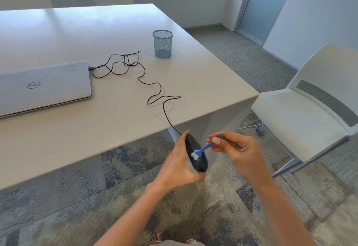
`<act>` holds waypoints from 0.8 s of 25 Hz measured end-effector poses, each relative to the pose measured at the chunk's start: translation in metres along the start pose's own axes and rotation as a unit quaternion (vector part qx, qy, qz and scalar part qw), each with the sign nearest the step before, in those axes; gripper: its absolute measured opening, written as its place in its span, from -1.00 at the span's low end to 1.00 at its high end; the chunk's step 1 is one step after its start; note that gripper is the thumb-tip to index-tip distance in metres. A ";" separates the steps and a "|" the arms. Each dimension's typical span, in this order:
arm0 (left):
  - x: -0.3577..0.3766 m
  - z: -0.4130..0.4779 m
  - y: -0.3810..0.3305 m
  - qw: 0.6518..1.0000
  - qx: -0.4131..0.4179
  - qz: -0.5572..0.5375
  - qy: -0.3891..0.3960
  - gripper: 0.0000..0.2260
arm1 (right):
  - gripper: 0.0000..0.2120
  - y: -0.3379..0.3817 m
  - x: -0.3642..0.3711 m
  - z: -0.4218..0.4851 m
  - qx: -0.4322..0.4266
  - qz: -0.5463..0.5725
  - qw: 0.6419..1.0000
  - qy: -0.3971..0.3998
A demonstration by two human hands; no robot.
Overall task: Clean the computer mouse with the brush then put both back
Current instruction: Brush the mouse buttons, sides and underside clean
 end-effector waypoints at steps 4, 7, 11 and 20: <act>0.002 -0.004 -0.002 1.000 0.002 0.014 0.005 0.08 | -0.86 0.010 -0.011 0.008 -0.048 -0.029 0.993 -0.107; 0.000 -0.005 -0.003 1.000 0.007 0.008 -0.006 0.08 | -0.84 0.015 -0.002 0.008 -0.075 -0.073 0.988 -0.113; -0.004 -0.003 0.000 1.000 0.002 -0.008 -0.020 0.10 | -0.86 0.017 0.021 -0.005 -0.122 -0.154 0.976 -0.095; -0.001 -0.003 0.010 0.998 -0.011 -0.052 -0.043 0.04 | -0.88 -0.006 0.005 -0.002 -0.006 0.012 0.997 -0.081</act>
Point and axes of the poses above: each hand's wrist, its own z-axis towards the middle knuckle, its own x-axis out of the palm, y = z × x, the point moved 7 cm from there along z, towards the middle knuckle, and after that the axes turned 13 degrees about x, right-handed, at the moved point
